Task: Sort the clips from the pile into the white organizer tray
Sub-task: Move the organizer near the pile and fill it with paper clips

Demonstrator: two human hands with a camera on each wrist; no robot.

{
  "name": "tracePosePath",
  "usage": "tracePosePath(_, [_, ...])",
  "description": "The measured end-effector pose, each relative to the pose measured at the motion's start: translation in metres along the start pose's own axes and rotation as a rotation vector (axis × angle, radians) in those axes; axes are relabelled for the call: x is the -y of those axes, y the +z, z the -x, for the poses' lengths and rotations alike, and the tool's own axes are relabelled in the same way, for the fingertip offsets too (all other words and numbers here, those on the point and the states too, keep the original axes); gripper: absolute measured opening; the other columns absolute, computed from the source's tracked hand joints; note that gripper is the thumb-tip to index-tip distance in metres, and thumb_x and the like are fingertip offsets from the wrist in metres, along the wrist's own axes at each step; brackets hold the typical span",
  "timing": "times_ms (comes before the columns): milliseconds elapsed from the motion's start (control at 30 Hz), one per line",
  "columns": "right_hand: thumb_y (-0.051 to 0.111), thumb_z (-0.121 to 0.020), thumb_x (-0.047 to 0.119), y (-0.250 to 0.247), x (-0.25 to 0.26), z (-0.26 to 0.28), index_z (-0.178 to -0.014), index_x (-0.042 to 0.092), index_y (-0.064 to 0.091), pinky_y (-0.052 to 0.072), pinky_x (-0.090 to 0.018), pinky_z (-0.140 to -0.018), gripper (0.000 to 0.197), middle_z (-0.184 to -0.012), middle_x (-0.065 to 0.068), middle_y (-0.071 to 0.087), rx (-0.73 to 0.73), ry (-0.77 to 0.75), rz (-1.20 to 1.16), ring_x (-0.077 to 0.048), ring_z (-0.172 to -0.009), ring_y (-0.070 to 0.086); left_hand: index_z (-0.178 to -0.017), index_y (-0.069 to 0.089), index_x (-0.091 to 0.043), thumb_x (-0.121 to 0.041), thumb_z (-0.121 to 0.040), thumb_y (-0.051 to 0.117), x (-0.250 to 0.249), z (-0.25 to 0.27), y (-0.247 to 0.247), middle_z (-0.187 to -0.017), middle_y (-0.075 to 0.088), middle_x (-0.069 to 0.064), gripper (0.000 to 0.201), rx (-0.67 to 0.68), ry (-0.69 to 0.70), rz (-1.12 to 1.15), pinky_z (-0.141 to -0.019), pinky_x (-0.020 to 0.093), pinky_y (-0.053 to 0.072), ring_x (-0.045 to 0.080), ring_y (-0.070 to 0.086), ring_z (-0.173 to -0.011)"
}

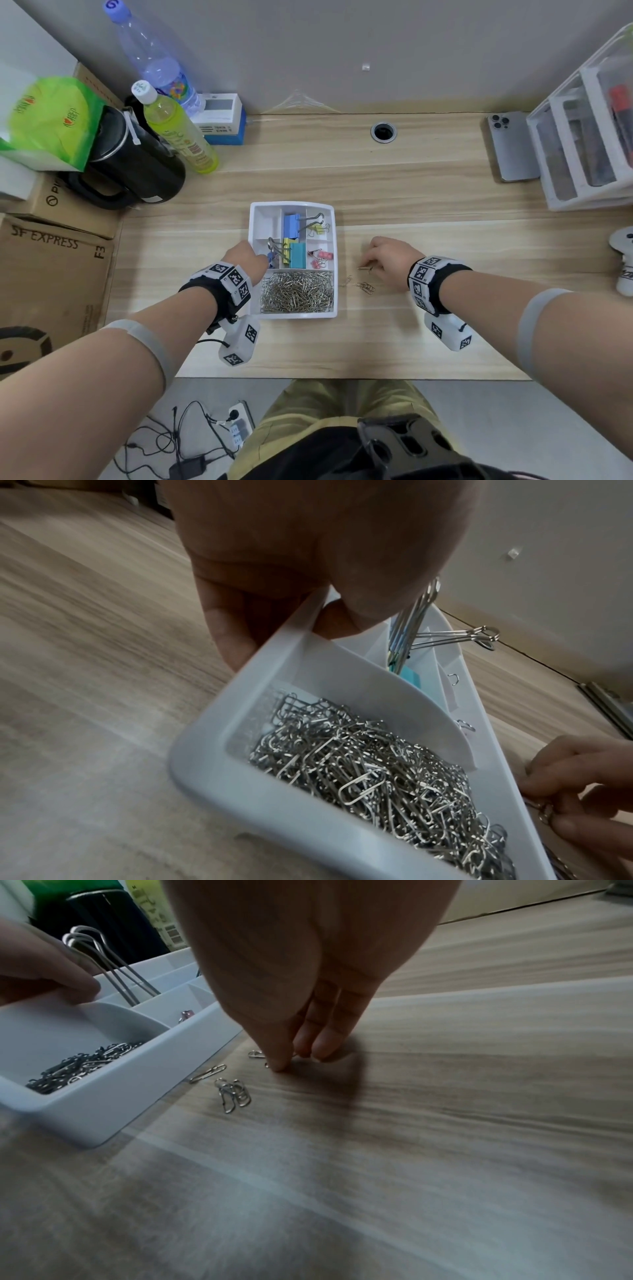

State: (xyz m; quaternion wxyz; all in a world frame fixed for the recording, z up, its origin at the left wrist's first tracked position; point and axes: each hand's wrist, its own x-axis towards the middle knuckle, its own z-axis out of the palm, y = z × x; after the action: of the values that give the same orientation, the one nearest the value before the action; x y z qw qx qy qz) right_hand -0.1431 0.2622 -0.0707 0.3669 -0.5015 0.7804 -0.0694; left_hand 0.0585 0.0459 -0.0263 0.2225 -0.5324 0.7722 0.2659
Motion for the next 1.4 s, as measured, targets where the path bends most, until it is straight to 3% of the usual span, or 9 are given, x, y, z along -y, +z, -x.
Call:
tracePosePath(167, [0.058,-0.088,0.011,-0.004,0.001,-0.001,-0.111,0.014,0.072,0.047,-0.032,-0.088,0.027,-0.104,-0.006,0.068,0.013,0.011,0.034,-0.026,-0.100,0.060,-0.095,0.047,-0.007,-0.018,-0.093,0.044,0.001,-0.001,0.002,-0.075,0.045,0.002,0.011,-0.003,0.009,0.015,-0.053,0.026,0.034,0.014,0.043,-0.061])
tracePosePath(367, [0.053,-0.080,0.005,-0.004,0.003,0.002,-0.117,0.017,0.065,0.053,-0.029,-0.081,0.040,-0.093,0.004,0.073,0.041,0.035,-0.005,-0.014,-0.080,0.060,-0.097,0.047,-0.008,-0.021,-0.092,0.045,0.003,-0.001,0.002,-0.077,0.047,0.003,0.014,-0.001,0.006,0.003,-0.055,0.028,0.037,0.016,0.046,-0.064])
tracePosePath(533, [0.052,-0.084,0.008,-0.004,0.005,0.000,-0.118,0.021,0.065,0.052,-0.031,-0.081,0.039,-0.098,0.004,0.072,0.054,-0.009,0.063,-0.019,-0.090,0.063,-0.098,0.047,-0.008,-0.021,-0.093,0.044,0.002,-0.001,0.002,-0.077,0.047,0.002,0.014,0.000,0.007,-0.011,-0.053,0.027,0.035,0.014,0.045,-0.063])
tracePosePath(667, [0.057,-0.085,0.015,-0.001,0.007,-0.003,-0.097,0.020,0.072,0.046,-0.028,-0.076,0.019,-0.101,0.002,0.065,0.028,-0.008,0.124,-0.021,-0.099,0.059,-0.095,0.047,-0.007,-0.019,-0.092,0.045,0.001,0.000,0.001,-0.075,0.047,0.003,0.013,0.002,0.013,-0.007,-0.054,0.027,0.035,0.015,0.044,-0.062])
tracePosePath(833, [0.060,-0.079,0.023,0.001,0.008,-0.002,-0.078,0.019,0.069,0.051,-0.031,-0.070,0.009,-0.085,0.006,0.058,0.070,0.038,0.142,-0.022,-0.087,0.061,-0.093,0.047,-0.007,-0.019,-0.092,0.045,0.002,-0.001,0.000,-0.080,0.050,0.006,0.012,0.004,0.013,0.002,-0.056,0.028,0.036,0.016,0.044,-0.062])
tracePosePath(933, [0.062,-0.075,0.037,0.003,0.010,0.001,-0.081,0.021,0.070,0.055,-0.033,-0.074,0.019,-0.085,0.005,0.065,0.110,0.027,0.124,-0.019,-0.082,0.062,-0.099,0.048,-0.006,-0.021,-0.091,0.046,0.003,-0.002,0.001,-0.079,0.049,0.004,0.016,0.013,0.012,0.016,-0.055,0.028,0.037,0.016,0.046,-0.064])
tracePosePath(1033, [0.065,-0.073,0.052,0.007,0.012,0.006,-0.089,0.023,0.064,0.047,-0.028,-0.071,0.033,-0.089,0.008,0.060,0.041,-0.035,0.111,-0.014,-0.080,0.056,-0.099,0.047,-0.007,-0.021,-0.091,0.046,0.005,-0.003,0.001,-0.077,0.047,0.002,0.016,0.012,0.013,0.022,-0.055,0.028,0.037,0.015,0.046,-0.064])
tracePosePath(1233, [0.069,-0.084,0.024,0.011,0.016,0.005,-0.098,0.022,0.072,0.051,-0.031,-0.080,0.015,-0.100,0.004,0.069,0.095,-0.070,0.126,-0.018,-0.094,0.062,-0.096,0.046,-0.007,-0.021,-0.092,0.045,0.005,-0.003,0.002,-0.078,0.049,0.004,0.014,0.010,0.020,0.011,-0.057,0.028,0.038,0.016,0.046,-0.063])
tracePosePath(1400, [0.062,-0.084,0.017,0.010,0.022,0.009,-0.100,0.024,0.073,0.052,-0.029,-0.081,0.021,-0.097,0.006,0.073,0.095,-0.023,0.127,-0.017,-0.095,0.064,-0.098,0.045,-0.008,-0.021,-0.092,0.045,0.006,-0.005,0.003,-0.077,0.048,0.002,0.015,0.004,0.023,-0.006,-0.056,0.028,0.038,0.015,0.047,-0.065])
